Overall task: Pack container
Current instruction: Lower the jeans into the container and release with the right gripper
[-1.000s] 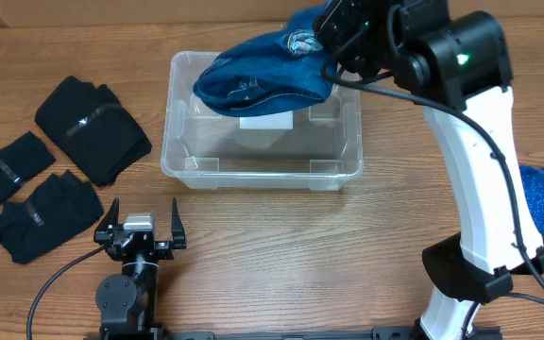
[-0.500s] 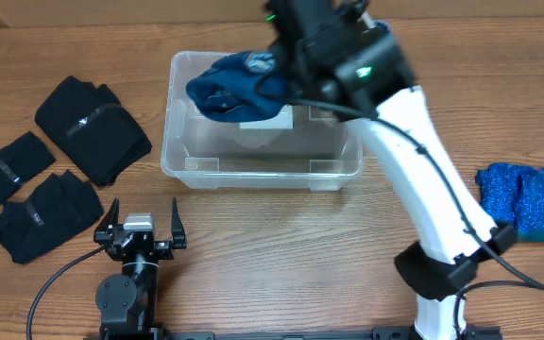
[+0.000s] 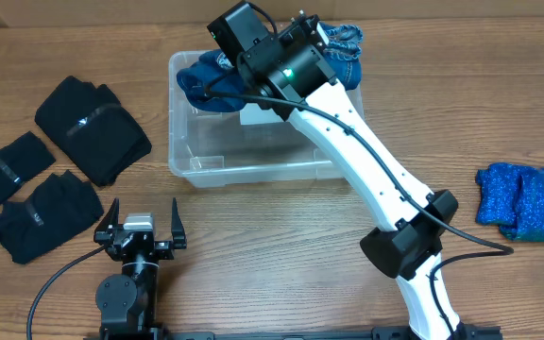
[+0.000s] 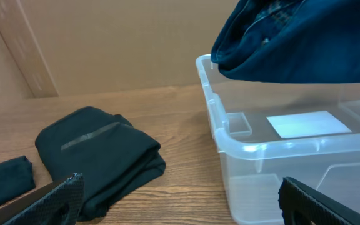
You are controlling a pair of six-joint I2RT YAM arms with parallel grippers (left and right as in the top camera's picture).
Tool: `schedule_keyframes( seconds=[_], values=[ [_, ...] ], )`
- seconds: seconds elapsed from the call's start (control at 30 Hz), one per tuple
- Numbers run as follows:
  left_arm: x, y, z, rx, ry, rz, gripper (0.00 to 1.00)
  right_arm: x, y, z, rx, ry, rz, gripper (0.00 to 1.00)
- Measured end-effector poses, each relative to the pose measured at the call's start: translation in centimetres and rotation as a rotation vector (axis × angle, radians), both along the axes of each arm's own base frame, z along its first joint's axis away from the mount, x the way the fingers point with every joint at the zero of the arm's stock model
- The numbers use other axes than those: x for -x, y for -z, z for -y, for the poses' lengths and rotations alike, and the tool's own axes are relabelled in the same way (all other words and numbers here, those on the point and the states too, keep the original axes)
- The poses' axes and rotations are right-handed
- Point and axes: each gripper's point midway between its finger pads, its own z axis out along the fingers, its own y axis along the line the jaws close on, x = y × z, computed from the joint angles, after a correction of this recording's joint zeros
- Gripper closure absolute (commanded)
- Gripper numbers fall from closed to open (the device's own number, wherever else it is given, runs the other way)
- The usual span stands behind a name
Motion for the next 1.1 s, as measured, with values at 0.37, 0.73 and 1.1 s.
schedule_keyframes(
  seconds=[0.37, 0.73, 1.1],
  values=[
    [0.0, 0.0, 0.0, 0.000, 0.000, 0.000, 0.00, -1.9, 4.7, 0.0, 0.102, 0.049, -0.019, 0.96],
    [0.0, 0.0, 0.0, 0.000, 0.000, 0.000, 0.00, -3.5, 6.8, -0.5, 0.127, 0.064, 0.029, 0.96],
    [0.0, 0.0, 0.0, 0.000, 0.000, 0.000, 0.00, -4.7, 8.8, -0.9, 0.176, 0.033, 0.066, 0.82]
  ],
)
